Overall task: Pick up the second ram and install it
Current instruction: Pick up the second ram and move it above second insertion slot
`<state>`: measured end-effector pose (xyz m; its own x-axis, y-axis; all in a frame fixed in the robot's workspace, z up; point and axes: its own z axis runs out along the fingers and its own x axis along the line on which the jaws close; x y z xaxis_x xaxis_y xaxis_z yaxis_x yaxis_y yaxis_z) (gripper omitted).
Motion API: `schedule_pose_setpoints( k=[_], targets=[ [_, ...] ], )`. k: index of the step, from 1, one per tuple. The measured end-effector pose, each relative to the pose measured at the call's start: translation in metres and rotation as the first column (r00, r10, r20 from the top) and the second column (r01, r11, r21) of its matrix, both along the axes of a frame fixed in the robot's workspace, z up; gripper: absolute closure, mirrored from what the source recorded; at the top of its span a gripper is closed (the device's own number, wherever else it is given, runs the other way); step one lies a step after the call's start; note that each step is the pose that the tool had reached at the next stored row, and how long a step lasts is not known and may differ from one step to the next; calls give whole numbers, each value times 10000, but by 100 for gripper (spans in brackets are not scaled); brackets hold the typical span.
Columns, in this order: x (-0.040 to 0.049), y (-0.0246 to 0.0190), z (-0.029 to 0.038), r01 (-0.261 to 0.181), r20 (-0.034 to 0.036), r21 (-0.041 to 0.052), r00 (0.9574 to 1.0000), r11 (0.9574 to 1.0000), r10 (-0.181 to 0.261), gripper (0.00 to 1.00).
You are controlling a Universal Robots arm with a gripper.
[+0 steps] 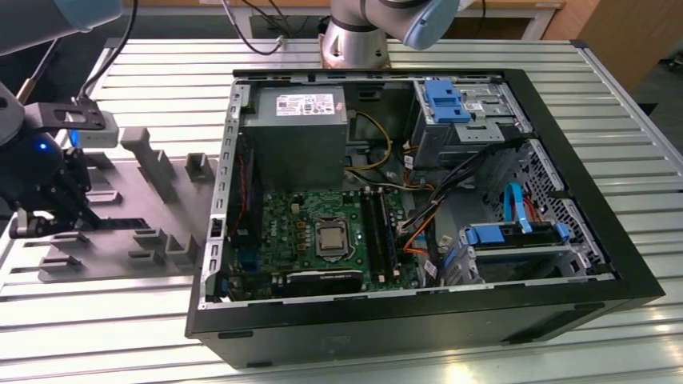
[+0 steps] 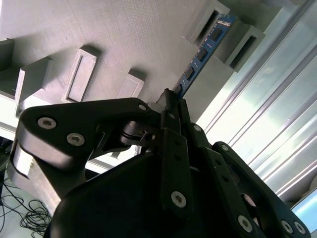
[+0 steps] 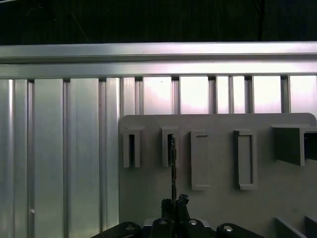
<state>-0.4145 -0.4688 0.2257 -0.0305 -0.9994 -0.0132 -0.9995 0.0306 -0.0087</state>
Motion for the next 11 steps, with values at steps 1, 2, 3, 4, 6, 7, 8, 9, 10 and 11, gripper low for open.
schedule_pose_setpoints(
  k=[1,2,3,4,6,7,8,9,10,11],
  targets=[
    [0,0,4,0,-1,-1,10000,10000,0,86],
    [0,0,7,0,-1,-1,10000,10000,0,86],
    [0,0,11,0,-1,-1,10000,10000,0,86],
    [0,0,16,0,-2,-1,10000,10000,0,86],
    [0,0,23,0,0,-1,10000,10000,0,86],
    [0,0,26,0,0,0,10000,10000,0,86],
    [0,0,30,0,0,0,10000,10000,0,86],
    [0,0,34,0,-1,-1,10000,10000,0,86],
    [0,0,38,0,-1,-1,10000,10000,0,86],
    [0,0,43,0,-1,-1,10000,10000,0,86]
  ],
)
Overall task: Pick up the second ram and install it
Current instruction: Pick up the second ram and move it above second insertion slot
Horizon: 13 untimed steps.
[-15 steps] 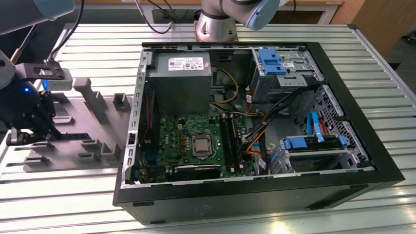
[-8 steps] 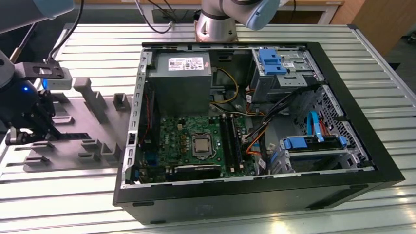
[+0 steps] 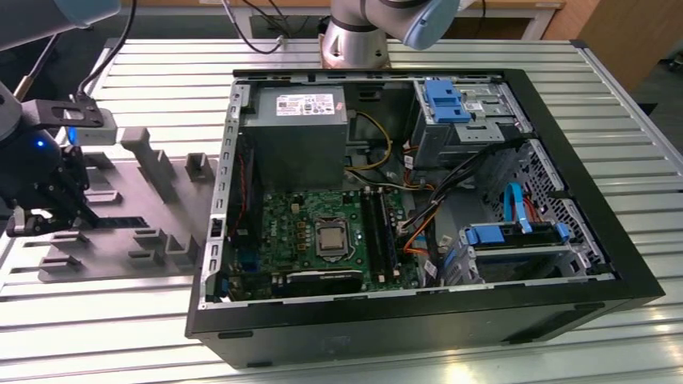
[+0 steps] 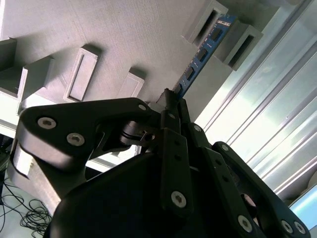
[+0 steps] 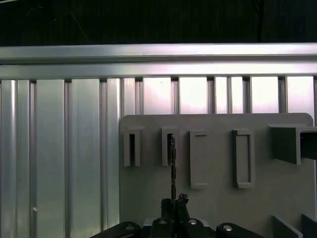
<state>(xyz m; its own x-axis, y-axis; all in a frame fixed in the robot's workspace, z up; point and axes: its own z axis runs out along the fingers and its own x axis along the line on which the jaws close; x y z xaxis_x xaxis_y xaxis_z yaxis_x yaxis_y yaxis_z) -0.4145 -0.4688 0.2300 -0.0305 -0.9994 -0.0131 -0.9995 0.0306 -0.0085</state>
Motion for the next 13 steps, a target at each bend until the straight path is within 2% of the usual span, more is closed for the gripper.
schedule_pose_setpoints(
  k=[13],
  targets=[
    [0,0,44,0,1,0,10000,10000,0,86]
  ],
)
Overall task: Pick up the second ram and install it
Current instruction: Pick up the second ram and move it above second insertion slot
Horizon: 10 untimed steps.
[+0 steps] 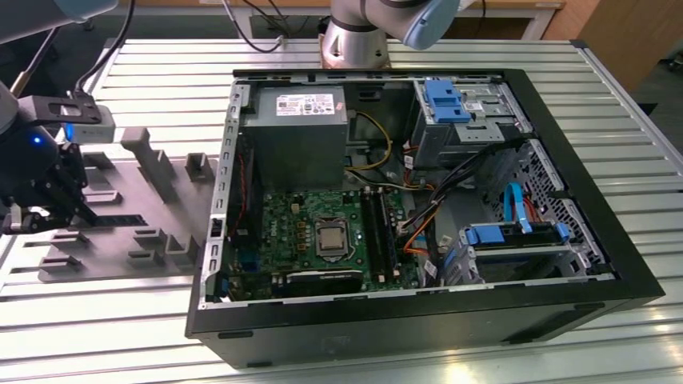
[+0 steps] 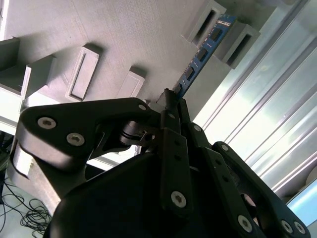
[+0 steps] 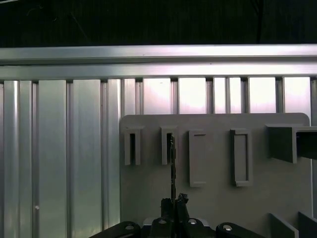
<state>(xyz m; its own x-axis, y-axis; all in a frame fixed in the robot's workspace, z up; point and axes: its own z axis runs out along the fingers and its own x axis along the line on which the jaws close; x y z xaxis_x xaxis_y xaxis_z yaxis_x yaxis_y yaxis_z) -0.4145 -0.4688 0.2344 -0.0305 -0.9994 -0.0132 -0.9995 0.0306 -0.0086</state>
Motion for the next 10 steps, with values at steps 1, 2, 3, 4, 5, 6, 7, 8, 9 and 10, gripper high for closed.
schedule_pose_setpoints(
  k=[1,2,3,4,5,6,7,8,9,10],
  targets=[
    [0,0,2,0,1,0,10000,10000,0,86],
    [0,0,5,0,0,0,10000,10000,0,86],
    [0,0,8,0,0,0,10000,10000,0,86],
    [0,0,12,0,0,0,10000,10000,0,86],
    [0,0,14,0,0,0,10000,10000,0,86],
    [0,0,17,0,0,0,10000,10000,0,86],
    [0,0,20,0,0,0,10000,10000,0,86],
    [0,0,22,0,1,1,10000,10000,0,86],
    [0,0,25,0,1,0,10000,10000,0,86],
    [0,0,28,0,0,0,10000,10000,0,86]
  ],
)
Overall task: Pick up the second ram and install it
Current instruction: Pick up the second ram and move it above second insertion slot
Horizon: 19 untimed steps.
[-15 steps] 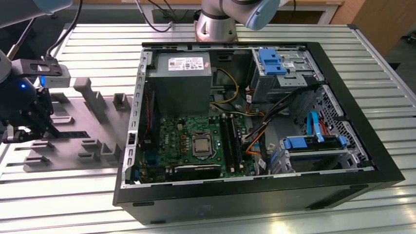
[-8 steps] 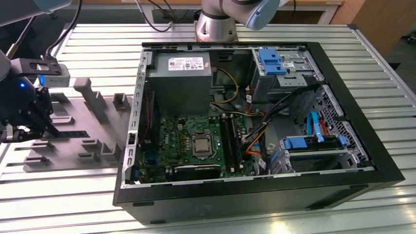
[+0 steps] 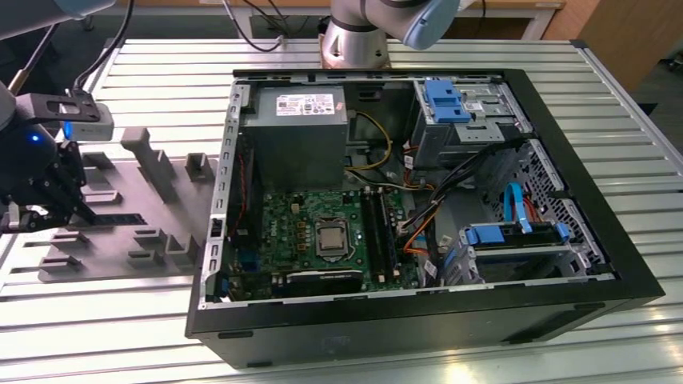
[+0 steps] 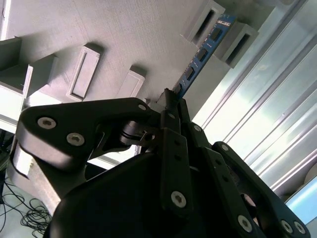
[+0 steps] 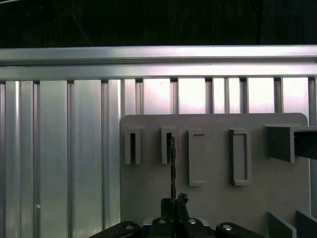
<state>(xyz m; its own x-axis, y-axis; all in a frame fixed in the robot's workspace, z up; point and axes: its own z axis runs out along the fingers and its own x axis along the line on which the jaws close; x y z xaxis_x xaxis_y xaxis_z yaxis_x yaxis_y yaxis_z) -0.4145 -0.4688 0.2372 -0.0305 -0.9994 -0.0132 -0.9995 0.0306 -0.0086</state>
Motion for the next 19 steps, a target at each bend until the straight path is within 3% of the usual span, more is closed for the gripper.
schedule_pose_setpoints(
  k=[19],
  targets=[
    [0,0,75,0,0,0,10000,10000,0,86]
  ],
)
